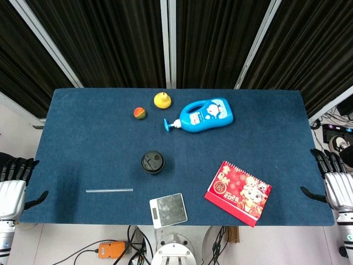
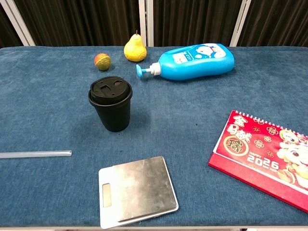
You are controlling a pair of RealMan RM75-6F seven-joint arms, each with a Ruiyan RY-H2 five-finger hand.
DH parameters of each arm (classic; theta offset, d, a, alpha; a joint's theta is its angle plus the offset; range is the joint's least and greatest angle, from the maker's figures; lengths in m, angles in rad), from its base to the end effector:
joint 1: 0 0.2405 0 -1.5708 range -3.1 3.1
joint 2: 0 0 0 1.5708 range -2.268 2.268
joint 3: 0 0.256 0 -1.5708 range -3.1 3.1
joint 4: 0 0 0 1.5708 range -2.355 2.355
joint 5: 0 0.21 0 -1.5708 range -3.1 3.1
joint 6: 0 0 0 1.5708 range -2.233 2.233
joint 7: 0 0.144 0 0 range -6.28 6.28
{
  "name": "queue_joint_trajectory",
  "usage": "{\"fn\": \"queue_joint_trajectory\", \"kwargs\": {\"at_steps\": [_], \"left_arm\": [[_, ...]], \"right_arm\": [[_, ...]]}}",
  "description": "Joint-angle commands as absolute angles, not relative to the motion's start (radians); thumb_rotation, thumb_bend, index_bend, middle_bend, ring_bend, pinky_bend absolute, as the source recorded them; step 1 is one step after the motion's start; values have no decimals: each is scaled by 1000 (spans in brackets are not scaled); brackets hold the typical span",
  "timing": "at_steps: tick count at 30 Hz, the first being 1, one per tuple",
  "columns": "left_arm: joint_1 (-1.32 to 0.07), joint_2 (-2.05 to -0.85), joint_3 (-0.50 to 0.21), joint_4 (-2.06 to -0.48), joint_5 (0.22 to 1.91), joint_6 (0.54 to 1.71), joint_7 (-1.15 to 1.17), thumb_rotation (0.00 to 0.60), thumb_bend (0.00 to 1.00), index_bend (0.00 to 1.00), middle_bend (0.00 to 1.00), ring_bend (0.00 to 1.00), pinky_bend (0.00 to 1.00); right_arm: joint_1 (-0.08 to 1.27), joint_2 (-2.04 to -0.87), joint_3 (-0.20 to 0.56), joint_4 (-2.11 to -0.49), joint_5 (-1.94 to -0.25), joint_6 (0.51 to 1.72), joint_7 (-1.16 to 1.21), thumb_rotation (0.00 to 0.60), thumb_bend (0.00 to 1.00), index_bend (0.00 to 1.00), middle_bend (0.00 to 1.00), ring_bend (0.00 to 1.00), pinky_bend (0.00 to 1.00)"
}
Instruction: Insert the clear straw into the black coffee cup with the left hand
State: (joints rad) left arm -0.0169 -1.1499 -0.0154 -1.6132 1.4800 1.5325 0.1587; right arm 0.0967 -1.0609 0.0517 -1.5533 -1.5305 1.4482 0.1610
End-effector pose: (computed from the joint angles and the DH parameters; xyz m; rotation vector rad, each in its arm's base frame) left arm -0.3220 0.1521 0.1517 -1.3669 -0.8493 -0.7529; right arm -0.3227 -0.1864 0.1784 1.4093 -0.9445 0.9412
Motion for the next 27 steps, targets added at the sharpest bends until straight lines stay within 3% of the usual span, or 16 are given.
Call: {"fn": "queue_joint_trajectory", "kwargs": {"at_steps": [1,8,17,27], "left_arm": [[-21,-1153,-17,-1611,1475,1523,156,600,130,154,129,41,0],[-48,-1164,-11,-1645,1508,1500,252,600,130,156,129,47,0],[-166,-1248,12,-1751,1610,1344,426,600,143,281,158,87,0],[-232,-1370,10,-1817,1454,1175,704,600,167,312,158,89,0]], "right_arm": [[102,-1058,55,-1559,-1527,1441,154,600,295,38,136,0,79],[103,-1031,68,-1580,-1522,1457,124,600,294,38,135,0,79],[89,-995,82,-1589,-1508,1489,114,600,294,38,135,0,79],[96,-988,88,-1583,-1482,1461,116,600,294,38,135,0,79]]}}
